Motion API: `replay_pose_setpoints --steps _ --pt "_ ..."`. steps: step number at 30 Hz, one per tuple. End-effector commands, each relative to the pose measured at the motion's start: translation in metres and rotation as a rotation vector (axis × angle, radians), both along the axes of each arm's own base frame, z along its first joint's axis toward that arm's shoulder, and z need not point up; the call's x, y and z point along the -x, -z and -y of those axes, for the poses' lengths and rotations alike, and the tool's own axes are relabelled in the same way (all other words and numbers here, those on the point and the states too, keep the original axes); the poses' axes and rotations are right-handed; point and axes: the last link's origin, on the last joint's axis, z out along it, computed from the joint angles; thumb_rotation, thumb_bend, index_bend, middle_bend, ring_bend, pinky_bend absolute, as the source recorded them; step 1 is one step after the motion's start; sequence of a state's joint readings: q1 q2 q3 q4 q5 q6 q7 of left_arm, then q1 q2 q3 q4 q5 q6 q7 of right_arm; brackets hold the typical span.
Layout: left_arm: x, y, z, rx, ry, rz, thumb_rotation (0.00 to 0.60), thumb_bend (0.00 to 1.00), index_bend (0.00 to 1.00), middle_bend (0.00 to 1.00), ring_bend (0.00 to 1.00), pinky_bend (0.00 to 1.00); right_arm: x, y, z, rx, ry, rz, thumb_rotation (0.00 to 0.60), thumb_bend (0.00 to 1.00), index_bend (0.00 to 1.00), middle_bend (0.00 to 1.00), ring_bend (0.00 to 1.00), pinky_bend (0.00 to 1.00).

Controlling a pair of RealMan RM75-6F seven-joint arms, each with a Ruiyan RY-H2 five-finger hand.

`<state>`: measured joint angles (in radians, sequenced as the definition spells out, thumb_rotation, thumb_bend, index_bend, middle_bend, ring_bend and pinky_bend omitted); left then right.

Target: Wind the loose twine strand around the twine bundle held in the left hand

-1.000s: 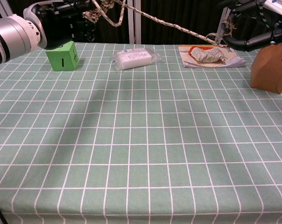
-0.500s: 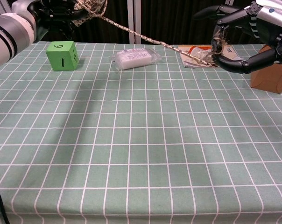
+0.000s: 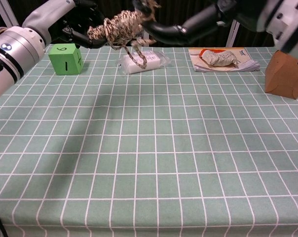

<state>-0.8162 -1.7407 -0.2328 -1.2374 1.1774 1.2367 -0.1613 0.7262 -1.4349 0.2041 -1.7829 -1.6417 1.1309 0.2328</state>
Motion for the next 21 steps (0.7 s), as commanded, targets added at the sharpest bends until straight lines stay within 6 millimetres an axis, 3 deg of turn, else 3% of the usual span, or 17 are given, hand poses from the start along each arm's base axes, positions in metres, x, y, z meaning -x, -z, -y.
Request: replay_pose_setpoints --steps 1,8,21 --pt "-0.001 0.008 0.008 0.006 0.045 -0.046 0.6 0.42 0.79 0.78 0.69 0.66 -0.029 0.005 0.007 -0.018 -0.003 0.022 0.6 0.47 0.98 0.16 0.0 0.0" --pt "-0.008 0.017 0.025 0.086 0.156 -0.027 0.6 0.42 0.8 0.79 0.69 0.67 -0.061 0.019 0.038 -0.011 0.069 0.034 0.6 0.47 0.99 0.16 0.0 0.0" --pt "-0.002 0.017 0.037 0.291 0.298 0.07 0.6 0.42 0.8 0.79 0.69 0.67 -0.075 0.028 0.085 -0.023 0.259 0.117 0.6 0.47 0.99 0.16 0.0 0.0"
